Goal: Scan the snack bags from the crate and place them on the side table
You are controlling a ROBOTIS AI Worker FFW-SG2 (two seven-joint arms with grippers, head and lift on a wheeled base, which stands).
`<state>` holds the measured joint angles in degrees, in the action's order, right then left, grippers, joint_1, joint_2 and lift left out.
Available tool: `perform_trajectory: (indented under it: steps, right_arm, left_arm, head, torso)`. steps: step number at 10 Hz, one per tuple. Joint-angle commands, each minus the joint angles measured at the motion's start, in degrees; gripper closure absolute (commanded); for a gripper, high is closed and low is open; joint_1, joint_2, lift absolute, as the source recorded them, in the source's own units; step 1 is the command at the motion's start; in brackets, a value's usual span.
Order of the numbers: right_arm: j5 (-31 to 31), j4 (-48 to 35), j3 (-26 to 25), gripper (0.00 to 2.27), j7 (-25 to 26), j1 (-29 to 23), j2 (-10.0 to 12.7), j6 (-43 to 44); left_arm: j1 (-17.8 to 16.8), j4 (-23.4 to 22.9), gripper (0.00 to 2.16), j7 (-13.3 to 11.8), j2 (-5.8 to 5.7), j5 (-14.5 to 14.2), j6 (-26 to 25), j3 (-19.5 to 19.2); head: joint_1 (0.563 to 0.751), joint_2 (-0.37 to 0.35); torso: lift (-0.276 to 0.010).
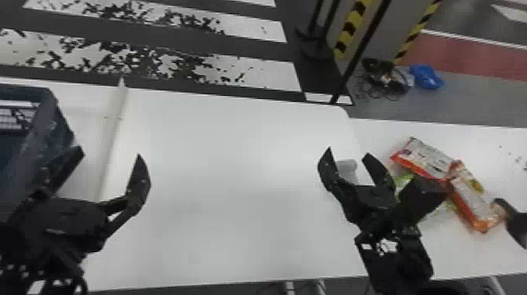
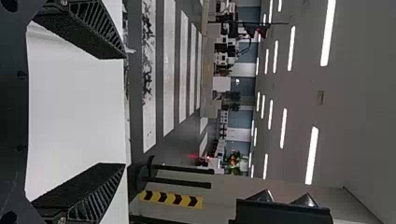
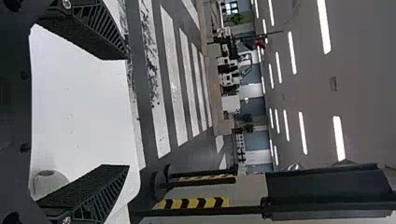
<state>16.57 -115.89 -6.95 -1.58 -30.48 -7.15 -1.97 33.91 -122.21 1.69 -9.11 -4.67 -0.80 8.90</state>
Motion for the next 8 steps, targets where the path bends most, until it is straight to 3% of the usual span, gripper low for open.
perform_trajectory:
  steps: [1, 4, 8]
  right_arm:
    - [-2.7, -0.7, 1.9, 0.05, 0.0, -1.9, 1.3, 1.5]
    - [-9.6, 0.9, 6.8, 0.06, 4.6, -2.7, 1.8, 7.8]
    - [-9.6, 1.4, 7.4, 0.06, 4.6, -3.4, 1.8, 9.0]
  left_arm:
    - [0.0, 0.1, 0.04, 0.3, -0.04, 0.0, 0.3, 0.1]
    - [-0.2, 0.4, 0.04, 0.6, 0.14, 0.4, 0.5, 0.0]
    - [-0.2, 0.7, 0.04, 0.7, 0.40, 0.5, 0.5, 0.0]
  head:
    - [0.695, -0.187]
    - [0.695, -0.150]
    - [0.695, -0.118]
  torso:
    - [-0.081]
    - [-0.081]
    - [-0.081]
